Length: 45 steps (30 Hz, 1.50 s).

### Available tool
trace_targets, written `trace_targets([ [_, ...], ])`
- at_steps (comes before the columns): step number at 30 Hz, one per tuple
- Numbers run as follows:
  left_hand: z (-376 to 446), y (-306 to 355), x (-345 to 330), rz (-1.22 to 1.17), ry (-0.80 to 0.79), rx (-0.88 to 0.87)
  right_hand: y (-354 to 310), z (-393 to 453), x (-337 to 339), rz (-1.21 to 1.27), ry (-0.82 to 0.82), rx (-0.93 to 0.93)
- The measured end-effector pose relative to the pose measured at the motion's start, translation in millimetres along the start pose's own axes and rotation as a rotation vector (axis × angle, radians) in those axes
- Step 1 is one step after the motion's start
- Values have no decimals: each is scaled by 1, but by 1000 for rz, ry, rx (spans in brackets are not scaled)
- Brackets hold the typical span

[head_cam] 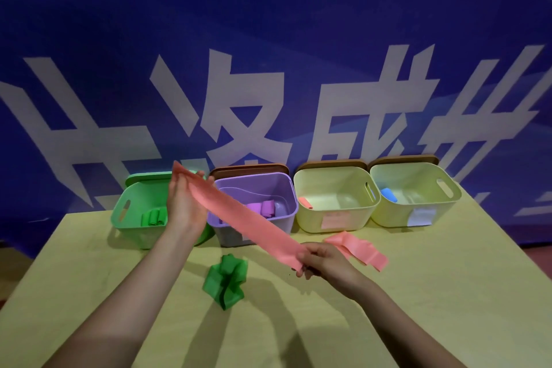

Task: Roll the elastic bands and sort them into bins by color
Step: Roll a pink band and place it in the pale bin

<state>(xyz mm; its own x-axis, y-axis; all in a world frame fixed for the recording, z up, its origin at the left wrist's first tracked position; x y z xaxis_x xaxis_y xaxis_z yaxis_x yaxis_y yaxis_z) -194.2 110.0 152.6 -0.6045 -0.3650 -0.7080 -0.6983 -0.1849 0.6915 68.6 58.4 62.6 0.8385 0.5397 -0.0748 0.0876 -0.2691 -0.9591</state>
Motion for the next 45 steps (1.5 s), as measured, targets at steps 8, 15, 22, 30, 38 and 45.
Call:
trace_targets([
  [8, -63, -33, -70, 529, -256, -57, 50, -10, 10, -448, -11, -226],
  [15, -90, -72, -84, 509, -373, 142, 8, -3, 32, -647, 198, -48],
  [22, -95, -69, -74, 741, -367, 49, -83, -19, 27, -281, 439, 367],
  [30, -93, -56, -80, 905, -448, -57, -130, -12, -10, -164, 373, 531],
  [38, -88, -68, -71, 705, -424, 189, -125, -1, 2, -125, 455, 461],
  [45, -91, -77, -80, 677, -543, 282, -129, -4, 7, -120, 472, 462],
])
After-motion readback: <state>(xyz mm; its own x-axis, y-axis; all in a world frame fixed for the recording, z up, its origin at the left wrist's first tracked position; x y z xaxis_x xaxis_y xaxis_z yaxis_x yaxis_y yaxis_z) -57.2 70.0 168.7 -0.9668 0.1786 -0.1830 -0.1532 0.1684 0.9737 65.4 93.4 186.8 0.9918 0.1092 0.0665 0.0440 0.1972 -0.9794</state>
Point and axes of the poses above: each hand's wrist, its own z-axis towards the middle knuckle, its own x-axis out of the back of the hand, y = z × x, the point moved 8 cm from there along z, towards the middle knuckle, and after that the axes turned 7 degrees about -y, right-handed, at the moved point
